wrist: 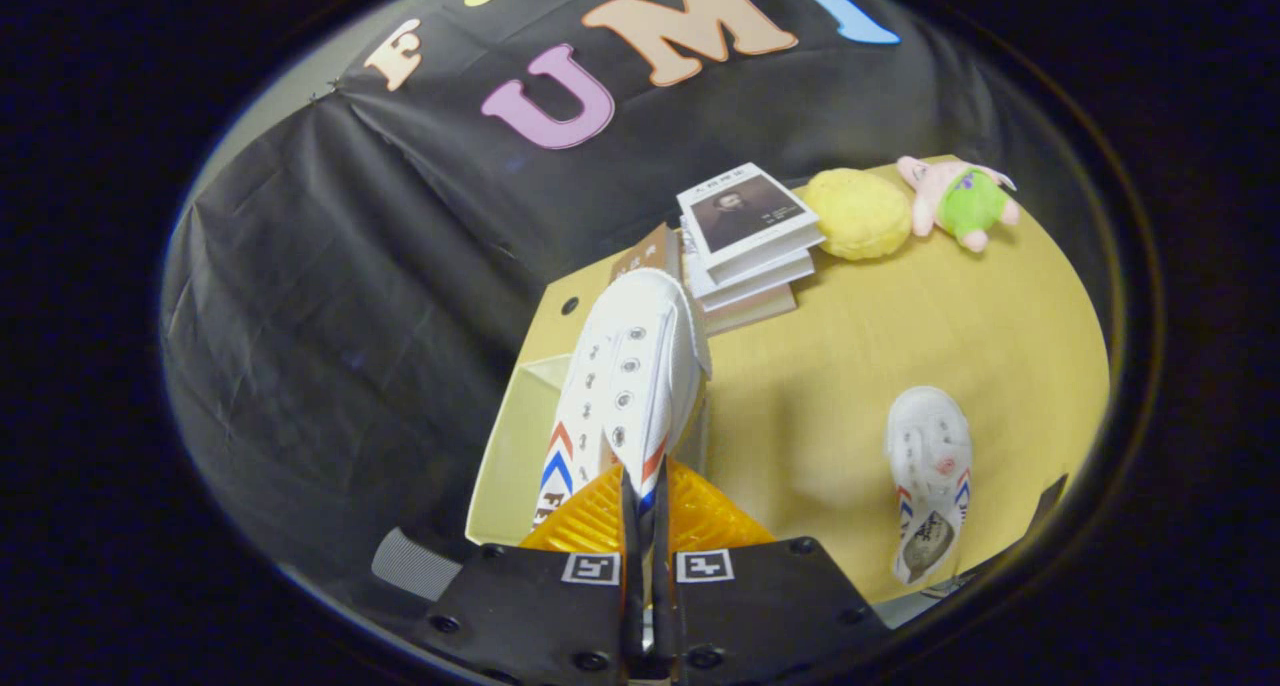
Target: Open the storage box then place both shoes into the box .Put the left shoe in first, then the right shoe, with the right side of both shoes facing outward in a uniform manner.
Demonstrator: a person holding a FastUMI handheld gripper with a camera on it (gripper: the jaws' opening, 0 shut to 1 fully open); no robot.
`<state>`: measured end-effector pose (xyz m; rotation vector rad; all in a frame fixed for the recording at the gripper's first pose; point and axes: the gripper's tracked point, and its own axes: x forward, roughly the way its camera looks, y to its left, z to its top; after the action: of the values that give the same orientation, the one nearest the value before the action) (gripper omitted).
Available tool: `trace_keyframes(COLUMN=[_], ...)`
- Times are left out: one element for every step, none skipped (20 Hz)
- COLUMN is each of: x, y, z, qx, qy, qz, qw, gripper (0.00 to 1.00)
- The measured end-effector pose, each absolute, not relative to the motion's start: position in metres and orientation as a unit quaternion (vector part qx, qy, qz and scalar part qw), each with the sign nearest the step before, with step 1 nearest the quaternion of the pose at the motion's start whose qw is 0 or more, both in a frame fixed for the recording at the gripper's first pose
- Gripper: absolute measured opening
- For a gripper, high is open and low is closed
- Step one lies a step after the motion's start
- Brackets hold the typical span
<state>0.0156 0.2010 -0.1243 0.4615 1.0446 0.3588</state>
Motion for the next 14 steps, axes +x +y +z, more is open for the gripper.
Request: trace_keyframes(x=[0.015,0.015,0.013,0.011,0.009,0.008,0.006,0.006,0.005,0.004,0.002,0.002,0.000,-0.001], y=[0.214,0.227,0.241,0.255,0.267,0.278,0.287,0.296,0.304,0.312,0.319,0.326,0.331,0.336], z=[-0.125,-0.127,-0.130,-0.135,-0.140,-0.147,-0.154,-0.161,-0.168,-0.176,-0.184,-0.190,-0.196,-0.203], qx=[0.216,0.214,0.214,0.214,0.213,0.210,0.205,0.198,0.192,0.186,0.183,0.182,0.179,0.176], qy=[0.492,0.494,0.496,0.500,0.506,0.510,0.514,0.517,0.521,0.525,0.532,0.536,0.542,0.546], qz=[0.173,0.179,0.185,0.189,0.193,0.195,0.195,0.195,0.194,0.193,0.191,0.189,0.186,0.183], qw=[0.826,0.823,0.821,0.817,0.813,0.811,0.810,0.809,0.809,0.808,0.805,0.802,0.800,0.798], gripper=[0.06,0.07,0.07,0.07,0.07,0.06,0.06,0.06,0.07,0.07,0.07,0.07,0.07,0.07])
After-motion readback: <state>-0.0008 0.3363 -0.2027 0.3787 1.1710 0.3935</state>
